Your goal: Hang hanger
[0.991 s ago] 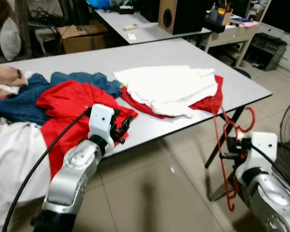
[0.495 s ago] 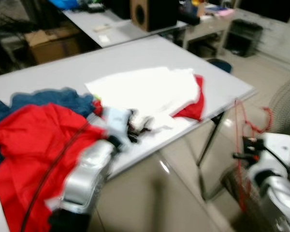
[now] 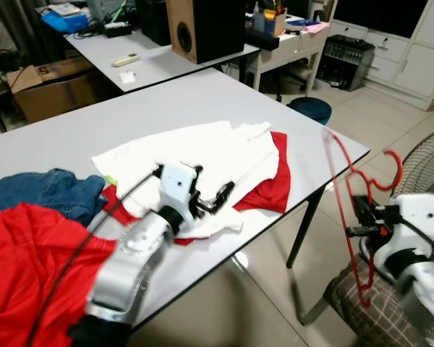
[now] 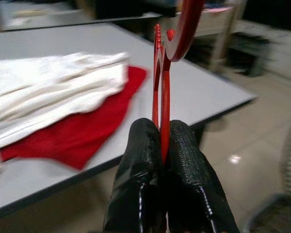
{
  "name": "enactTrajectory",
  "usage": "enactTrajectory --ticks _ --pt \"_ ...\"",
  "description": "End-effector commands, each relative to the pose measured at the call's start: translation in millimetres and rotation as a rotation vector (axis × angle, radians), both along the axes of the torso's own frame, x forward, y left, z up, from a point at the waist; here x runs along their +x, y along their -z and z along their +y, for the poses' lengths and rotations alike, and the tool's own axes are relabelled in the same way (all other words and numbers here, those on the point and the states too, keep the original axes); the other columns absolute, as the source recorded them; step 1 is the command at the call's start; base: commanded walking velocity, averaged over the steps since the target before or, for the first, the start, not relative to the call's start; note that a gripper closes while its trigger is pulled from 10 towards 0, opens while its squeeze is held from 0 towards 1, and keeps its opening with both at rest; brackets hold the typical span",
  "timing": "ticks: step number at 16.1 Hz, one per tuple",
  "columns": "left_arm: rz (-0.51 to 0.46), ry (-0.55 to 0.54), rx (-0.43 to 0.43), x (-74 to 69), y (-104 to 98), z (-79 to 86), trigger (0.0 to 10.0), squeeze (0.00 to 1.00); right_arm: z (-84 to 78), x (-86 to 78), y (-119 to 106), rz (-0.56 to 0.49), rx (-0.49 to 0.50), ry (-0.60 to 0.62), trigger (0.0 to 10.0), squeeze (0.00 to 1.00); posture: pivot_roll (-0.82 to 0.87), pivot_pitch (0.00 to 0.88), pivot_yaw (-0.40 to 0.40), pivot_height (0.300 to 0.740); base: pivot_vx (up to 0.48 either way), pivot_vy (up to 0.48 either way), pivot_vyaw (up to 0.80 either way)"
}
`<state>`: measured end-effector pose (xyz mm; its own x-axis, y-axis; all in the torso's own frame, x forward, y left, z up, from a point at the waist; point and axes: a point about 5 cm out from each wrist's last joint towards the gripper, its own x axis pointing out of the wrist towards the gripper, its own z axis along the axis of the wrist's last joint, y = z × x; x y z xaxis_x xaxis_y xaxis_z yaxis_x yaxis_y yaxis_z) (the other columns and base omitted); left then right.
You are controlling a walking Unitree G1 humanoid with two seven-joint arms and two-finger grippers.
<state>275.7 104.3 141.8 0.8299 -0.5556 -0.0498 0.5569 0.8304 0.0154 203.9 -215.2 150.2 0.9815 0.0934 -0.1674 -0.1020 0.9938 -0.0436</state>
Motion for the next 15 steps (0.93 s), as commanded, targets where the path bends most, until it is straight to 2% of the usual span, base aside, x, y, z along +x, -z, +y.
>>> enactTrajectory --ticks 1,3,5,7,8,9,10,11,12,13,15 --pt "0.025 0.057 0.043 -7.9 6.2 3.6 10.0 1.00 3.8 -8.9 -2.9 0.000 -0.018 -0.090 10.0 0.00 -0.07 0.013 0.034 0.740 0.000 0.000 0.00" --pt "0.051 0.156 0.077 -15.7 9.8 0.3 10.0 1.00 2.0 -18.9 -6.6 0.005 -0.044 -0.143 10.0 0.00 -0.09 0.013 0.053 0.740 0.000 0.000 0.00" --pt "0.080 0.268 0.127 -21.4 19.8 -6.3 10.0 1.00 -2.5 -36.1 -10.5 0.034 -0.055 -0.248 10.0 0.00 -0.11 0.026 0.082 0.740 0.000 0.000 0.00" --pt "0.078 0.281 0.210 -13.1 27.2 -11.5 10.0 1.00 -15.0 -51.7 -9.7 0.108 -0.086 -0.311 10.0 0.00 -0.12 0.018 0.102 0.740 0.000 0.000 0.00" --pt "0.082 0.269 0.237 -9.1 30.7 -11.8 10.0 0.64 -21.2 -55.3 -7.6 0.134 -0.108 -0.311 10.0 0.00 -0.13 0.014 0.108 0.740 0.000 0.000 0.00" --pt "0.091 0.261 0.249 -7.2 33.1 -11.4 10.0 0.15 -26.0 -56.9 -6.2 0.148 -0.124 -0.300 10.0 0.00 -0.13 0.011 0.113 0.740 0.000 0.000 0.00" --pt "0.119 0.238 0.278 -4.6 41.1 -8.9 10.0 0.00 -38.4 -62.5 -6.2 0.162 -0.142 -0.263 10.0 0.00 -0.15 0.013 0.121 0.740 0.000 0.000 0.00" --pt "0.135 0.203 0.285 -2.4 45.2 -7.5 10.0 0.00 -43.7 -66.6 -8.1 0.164 -0.142 -0.253 10.0 0.00 -0.16 0.017 0.122 0.740 0.000 0.000 0.00" --pt "0.159 0.186 0.251 -1.6 47.1 -7.5 0.9 0.00 -46.0 -70.7 -9.5 0.169 -0.143 -0.258 10.0 0.00 -0.17 0.019 0.123 0.740 0.000 0.000 0.00" --pt "0.168 0.172 0.240 -1.2 48.3 -6.9 0.0 0.00 -46.9 -73.2 -9.8 0.175 -0.147 -0.260 10.0 0.00 -0.17 0.020 0.122 0.740 0.000 0.000 0.00" --pt "0.199 0.159 0.230 -4.2 54.7 -4.7 0.0 0.00 -47.5 -81.0 -10.9 0.196 -0.135 -0.291 10.0 0.00 -0.18 0.029 0.107 0.740 0.000 0.000 0.00"
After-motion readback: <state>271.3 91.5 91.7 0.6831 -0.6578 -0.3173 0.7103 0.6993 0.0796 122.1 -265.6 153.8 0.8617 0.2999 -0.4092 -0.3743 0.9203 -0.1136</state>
